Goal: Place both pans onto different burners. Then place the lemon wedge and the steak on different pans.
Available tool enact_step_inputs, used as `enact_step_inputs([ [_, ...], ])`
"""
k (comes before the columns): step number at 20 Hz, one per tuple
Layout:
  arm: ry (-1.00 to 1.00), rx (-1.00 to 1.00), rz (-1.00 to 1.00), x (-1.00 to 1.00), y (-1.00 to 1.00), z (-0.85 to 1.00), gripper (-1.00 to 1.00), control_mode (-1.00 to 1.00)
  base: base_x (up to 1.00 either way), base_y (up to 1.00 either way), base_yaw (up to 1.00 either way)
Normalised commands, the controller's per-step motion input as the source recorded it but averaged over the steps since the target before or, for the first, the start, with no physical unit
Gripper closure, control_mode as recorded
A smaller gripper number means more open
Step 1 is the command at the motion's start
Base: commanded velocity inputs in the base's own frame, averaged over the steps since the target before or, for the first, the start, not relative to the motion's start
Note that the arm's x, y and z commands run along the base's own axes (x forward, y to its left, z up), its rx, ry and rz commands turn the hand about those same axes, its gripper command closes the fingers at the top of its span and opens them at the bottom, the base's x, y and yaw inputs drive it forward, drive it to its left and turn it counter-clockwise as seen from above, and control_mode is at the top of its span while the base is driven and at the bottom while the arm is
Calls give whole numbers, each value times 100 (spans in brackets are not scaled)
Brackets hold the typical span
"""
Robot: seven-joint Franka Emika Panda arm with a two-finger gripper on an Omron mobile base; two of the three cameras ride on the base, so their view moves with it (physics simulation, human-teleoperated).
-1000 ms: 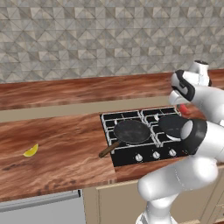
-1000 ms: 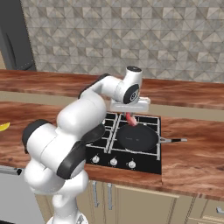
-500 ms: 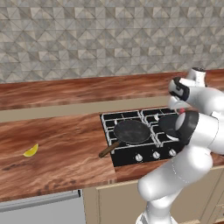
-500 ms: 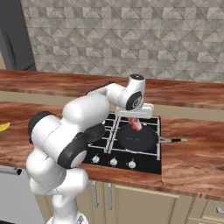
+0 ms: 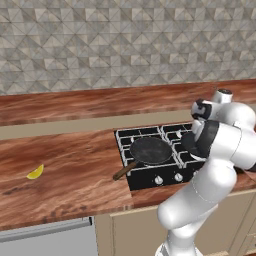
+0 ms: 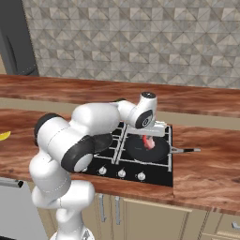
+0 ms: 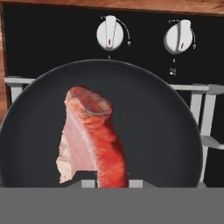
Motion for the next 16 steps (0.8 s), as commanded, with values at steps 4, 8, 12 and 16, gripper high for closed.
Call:
enact_step_inputs([
  [4, 0, 0, 0, 5, -21, -22, 100, -100, 0, 0, 0],
  [8, 0, 0, 0, 6, -19, -17, 100, -100, 0, 0, 0],
  [12, 0, 0, 0, 10, -16, -21, 100, -100, 0, 0, 0],
  [16, 0, 0, 0, 11, -14, -17, 100, -100, 0, 0, 0],
])
